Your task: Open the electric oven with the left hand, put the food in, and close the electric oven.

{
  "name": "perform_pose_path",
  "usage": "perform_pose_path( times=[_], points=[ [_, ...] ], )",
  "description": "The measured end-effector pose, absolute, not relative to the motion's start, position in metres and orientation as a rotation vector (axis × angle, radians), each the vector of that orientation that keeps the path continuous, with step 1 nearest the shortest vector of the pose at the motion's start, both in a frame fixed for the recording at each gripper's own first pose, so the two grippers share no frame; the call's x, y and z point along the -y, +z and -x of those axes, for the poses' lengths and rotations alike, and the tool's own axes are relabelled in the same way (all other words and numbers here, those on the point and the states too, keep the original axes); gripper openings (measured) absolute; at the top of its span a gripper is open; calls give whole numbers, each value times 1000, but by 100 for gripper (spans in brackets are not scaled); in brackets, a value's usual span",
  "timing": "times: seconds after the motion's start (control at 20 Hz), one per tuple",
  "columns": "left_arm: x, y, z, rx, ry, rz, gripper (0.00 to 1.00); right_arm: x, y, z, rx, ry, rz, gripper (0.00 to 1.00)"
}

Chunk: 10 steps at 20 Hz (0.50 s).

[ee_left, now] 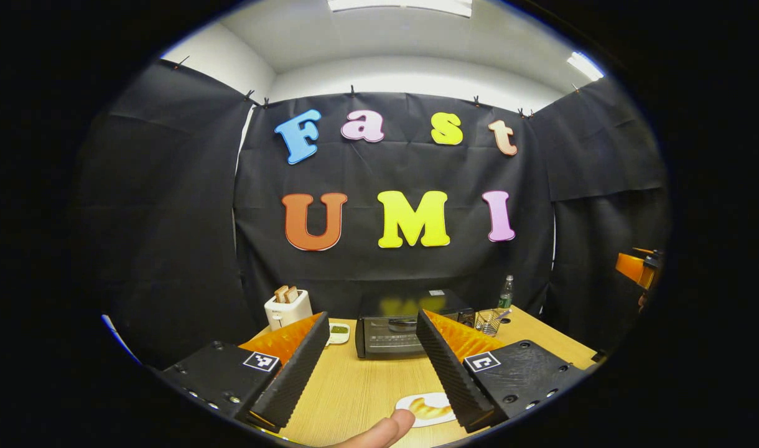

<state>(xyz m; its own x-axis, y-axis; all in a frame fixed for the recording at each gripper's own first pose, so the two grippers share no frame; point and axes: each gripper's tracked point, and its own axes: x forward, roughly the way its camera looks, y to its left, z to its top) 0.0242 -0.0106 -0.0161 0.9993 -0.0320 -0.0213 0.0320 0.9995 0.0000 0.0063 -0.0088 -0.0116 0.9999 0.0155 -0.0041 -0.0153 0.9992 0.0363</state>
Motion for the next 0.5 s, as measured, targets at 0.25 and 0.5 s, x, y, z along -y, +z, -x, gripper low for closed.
perform_pose_path(
  times=[0.25,0.5],
  points=[
    [33,-23,-62,-45,-80,13,93,19,-25,-14,5,5,-54,100],
    [52,-40,-129,-92,-89,-5,93,23,-42,-28,-15,53,-68,99]
  ],
)
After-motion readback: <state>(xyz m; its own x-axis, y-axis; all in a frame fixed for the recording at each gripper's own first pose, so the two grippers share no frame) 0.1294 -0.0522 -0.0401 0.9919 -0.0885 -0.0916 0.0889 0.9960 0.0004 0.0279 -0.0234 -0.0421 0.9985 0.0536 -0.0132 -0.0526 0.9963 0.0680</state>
